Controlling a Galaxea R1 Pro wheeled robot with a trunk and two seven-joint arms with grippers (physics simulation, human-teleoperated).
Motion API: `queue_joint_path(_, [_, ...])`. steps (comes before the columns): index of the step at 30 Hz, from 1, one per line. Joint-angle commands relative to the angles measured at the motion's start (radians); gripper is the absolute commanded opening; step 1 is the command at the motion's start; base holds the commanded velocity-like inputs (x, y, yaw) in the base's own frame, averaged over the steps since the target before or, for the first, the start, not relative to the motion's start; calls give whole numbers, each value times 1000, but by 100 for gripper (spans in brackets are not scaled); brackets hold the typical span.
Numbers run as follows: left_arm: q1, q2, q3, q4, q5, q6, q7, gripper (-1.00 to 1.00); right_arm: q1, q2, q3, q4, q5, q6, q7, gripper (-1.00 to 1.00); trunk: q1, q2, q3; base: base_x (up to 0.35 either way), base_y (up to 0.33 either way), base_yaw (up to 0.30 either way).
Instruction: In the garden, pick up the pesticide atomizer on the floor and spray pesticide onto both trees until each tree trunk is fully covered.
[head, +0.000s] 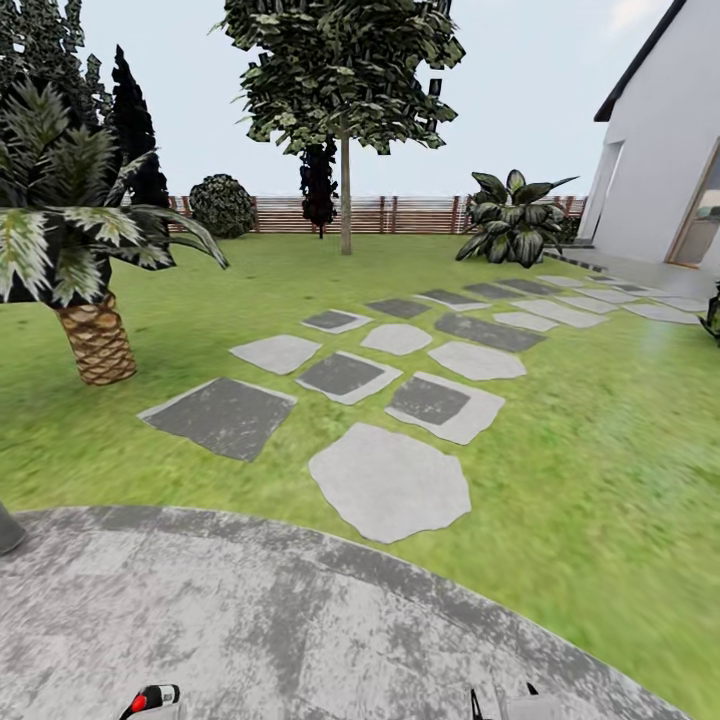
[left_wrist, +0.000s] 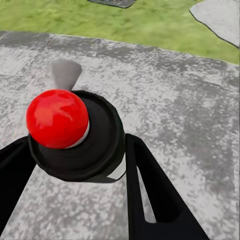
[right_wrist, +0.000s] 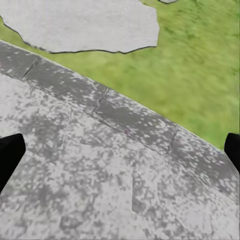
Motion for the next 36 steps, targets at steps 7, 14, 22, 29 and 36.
queue_joint_path(7, [0,1,1,10,7,-8,5,-100,-1,2,9,1,8,1,-9,100,0,0,-1,341,0,0])
queue_joint_path(14, [-1,0,-2,15,-2,-9,6,-100,-1,0,7,2,8,1,-9,100,0,0,-1,341,0,0])
queue_joint_path(22, [-1,0,-3,15,-3,-8,6,-100,-1,2,10,3,9,2,-8,100,0,0,-1,341,0,0])
queue_joint_path(29, [-1,2,0,14,-3,-9,6,-100,-1,7,11,3,11,2,-6,100,0,0,-1,341,0,0])
queue_joint_path(36, [-1,3,5,14,6,-8,6,-100,-1,7,10,4,10,2,-7,100,0,0,-1,341,0,0])
